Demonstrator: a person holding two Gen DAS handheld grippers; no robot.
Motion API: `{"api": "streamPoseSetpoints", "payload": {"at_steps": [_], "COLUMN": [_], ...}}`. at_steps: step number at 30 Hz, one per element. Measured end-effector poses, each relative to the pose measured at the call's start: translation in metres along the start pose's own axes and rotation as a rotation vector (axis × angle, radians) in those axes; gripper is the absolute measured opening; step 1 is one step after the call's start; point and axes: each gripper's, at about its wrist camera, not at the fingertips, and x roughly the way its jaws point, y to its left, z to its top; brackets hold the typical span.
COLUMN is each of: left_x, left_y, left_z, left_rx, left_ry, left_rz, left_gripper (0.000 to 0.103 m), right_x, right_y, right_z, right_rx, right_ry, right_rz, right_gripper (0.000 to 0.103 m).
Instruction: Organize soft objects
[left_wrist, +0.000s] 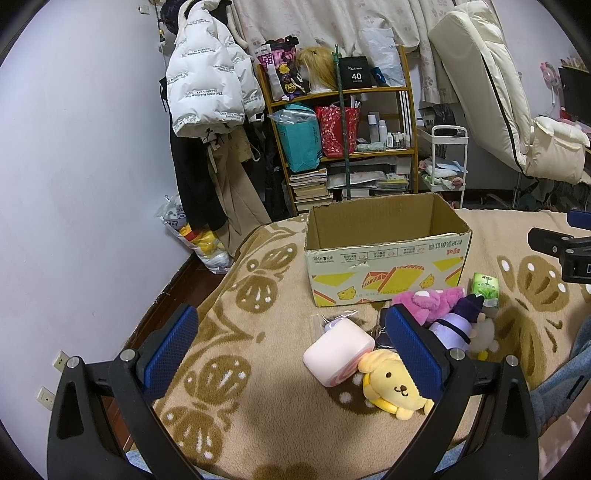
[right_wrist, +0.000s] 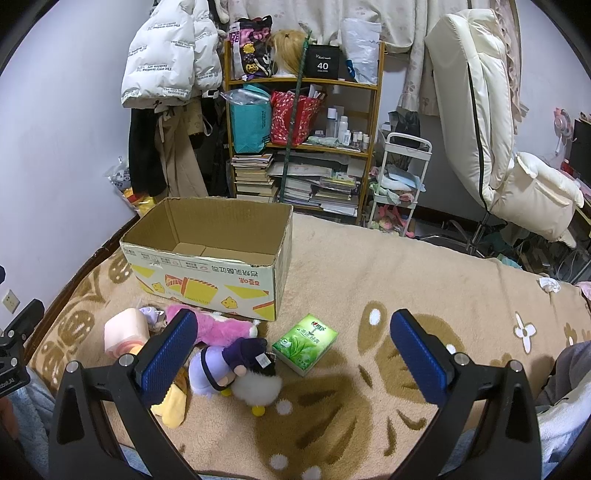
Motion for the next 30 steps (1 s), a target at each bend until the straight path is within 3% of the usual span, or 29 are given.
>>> {"api": "streamPoseSetpoints", "payload": {"at_steps": [14, 23, 30], "left_x": [0.016, 0.049, 0.075], "left_y": [-0.013, -0.028, -0.041], "left_z": [-0.004, -0.008, -0.010], "left_rx": [0.013, 0.030, 0.004], "left_ry": [0.076, 0.191, 0.273], "left_rz": [-0.030, -0.028, -0.076], "left_gripper": [0.100, 0.100, 0.100], "right_x": [0.001, 0.025, 0.055], "right_y": [-0.002, -0.021, -0.028], "right_z": [-0.001, 0.018, 0.027], "right_rx": [0.017, 0.104, 0.119], "right_ry": [0.031, 0.051, 0.112], "right_rz": [-0.010, 0.026, 0.004], "right_gripper": [0.103, 0.103, 0.103]}}
